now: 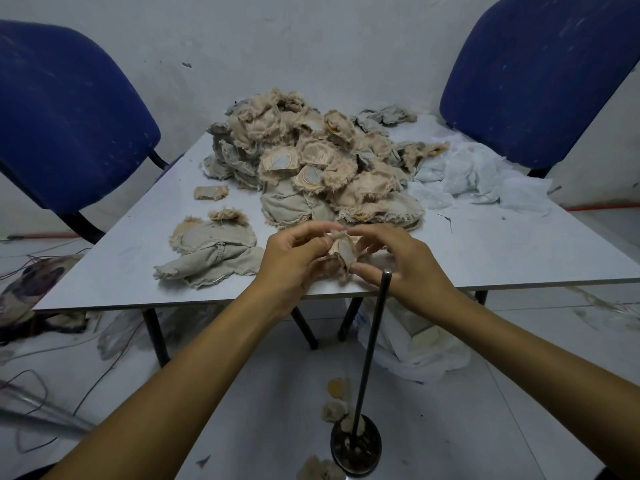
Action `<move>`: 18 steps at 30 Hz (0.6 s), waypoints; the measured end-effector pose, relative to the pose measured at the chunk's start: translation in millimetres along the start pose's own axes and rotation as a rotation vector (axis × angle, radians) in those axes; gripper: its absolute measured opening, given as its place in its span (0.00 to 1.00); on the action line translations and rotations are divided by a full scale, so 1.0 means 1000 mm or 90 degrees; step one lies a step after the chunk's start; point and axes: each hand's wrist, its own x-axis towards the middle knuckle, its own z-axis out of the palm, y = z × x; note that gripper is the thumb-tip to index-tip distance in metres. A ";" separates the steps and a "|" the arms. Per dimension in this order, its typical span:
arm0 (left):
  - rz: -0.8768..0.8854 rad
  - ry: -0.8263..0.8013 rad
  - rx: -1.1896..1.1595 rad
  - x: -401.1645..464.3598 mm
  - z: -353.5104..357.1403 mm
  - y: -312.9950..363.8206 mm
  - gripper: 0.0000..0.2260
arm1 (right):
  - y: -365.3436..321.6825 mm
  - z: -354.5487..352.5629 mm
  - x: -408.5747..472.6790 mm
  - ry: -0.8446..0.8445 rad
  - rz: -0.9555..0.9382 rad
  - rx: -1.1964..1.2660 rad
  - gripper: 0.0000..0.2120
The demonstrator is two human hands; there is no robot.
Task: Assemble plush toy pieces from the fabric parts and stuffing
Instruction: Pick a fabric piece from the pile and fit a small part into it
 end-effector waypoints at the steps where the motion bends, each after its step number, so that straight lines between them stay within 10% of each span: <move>1: 0.000 0.009 -0.011 0.000 0.001 0.000 0.10 | 0.000 -0.001 0.000 -0.007 -0.004 0.004 0.24; 7: -0.044 0.042 -0.041 0.002 0.007 0.001 0.11 | 0.006 0.000 0.000 0.022 -0.020 0.033 0.13; 12: 0.214 -0.052 0.431 0.000 0.000 -0.001 0.05 | 0.013 -0.003 0.006 0.039 0.038 0.078 0.10; 18: 0.213 -0.017 0.387 -0.002 0.003 -0.003 0.08 | 0.012 -0.006 0.003 0.013 0.018 0.147 0.09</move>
